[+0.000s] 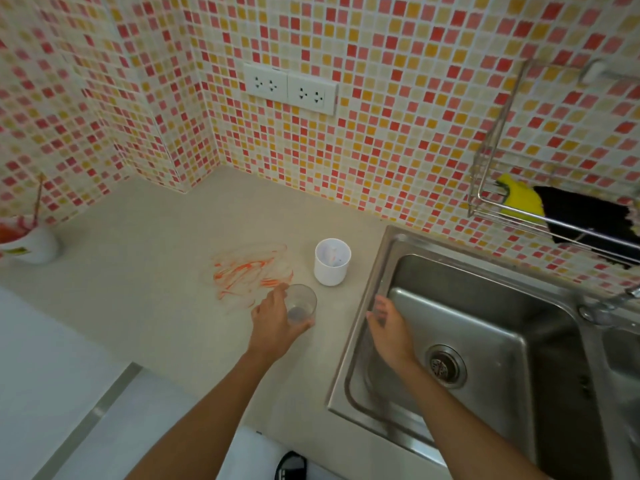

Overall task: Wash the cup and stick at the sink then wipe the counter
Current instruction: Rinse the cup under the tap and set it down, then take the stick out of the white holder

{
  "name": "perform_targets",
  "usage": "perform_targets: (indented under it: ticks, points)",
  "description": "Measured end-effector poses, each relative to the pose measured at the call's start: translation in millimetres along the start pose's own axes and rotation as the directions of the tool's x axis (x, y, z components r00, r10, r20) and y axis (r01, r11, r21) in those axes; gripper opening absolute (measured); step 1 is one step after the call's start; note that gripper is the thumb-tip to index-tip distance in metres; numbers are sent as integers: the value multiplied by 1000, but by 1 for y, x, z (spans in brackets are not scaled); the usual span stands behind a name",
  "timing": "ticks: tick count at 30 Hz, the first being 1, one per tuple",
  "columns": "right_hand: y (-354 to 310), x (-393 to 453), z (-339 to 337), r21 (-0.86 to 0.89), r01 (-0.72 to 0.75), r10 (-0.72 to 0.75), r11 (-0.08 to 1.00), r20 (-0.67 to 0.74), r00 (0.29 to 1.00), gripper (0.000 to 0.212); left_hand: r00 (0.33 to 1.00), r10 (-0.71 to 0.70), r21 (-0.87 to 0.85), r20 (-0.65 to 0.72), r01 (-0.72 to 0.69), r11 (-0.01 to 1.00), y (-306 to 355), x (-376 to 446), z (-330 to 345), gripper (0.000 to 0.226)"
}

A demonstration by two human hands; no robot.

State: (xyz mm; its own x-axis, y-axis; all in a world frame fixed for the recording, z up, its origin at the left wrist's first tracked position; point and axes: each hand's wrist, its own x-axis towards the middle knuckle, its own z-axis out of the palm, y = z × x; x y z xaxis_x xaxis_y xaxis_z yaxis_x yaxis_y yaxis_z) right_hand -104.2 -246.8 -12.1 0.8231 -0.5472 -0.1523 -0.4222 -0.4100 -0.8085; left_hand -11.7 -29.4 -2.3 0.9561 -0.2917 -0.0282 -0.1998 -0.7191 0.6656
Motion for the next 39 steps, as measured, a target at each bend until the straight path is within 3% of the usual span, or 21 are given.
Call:
perform_targets:
  ticks: [11,17,25,30,34,39]
  points:
    - [-1,4,16,9,-58,58,998,-22,998,43,999,8,-1,35,-8,1000,-8,3,0,94]
    - [-10,3,23,1,-62,62,998,-46,997,44,995,75,12,71,-76,997,-9,7,-6,109]
    - [-23,7,21,32,-55,57,998,-74,996,47,988,155,-86,-7,-155,984,7,26,-28,72]
    - [-45,24,20,8,9,-8,1000,-80,997,65,947,313,49,-79,-310,950,20,64,-31,35]
    - [-69,48,21,-69,42,-45,997,-44,998,81,915,402,110,-21,-398,911,47,97,-31,23]
    - [-86,71,24,-160,70,-64,985,43,997,87,896,417,224,156,-443,868,67,130,-20,29]
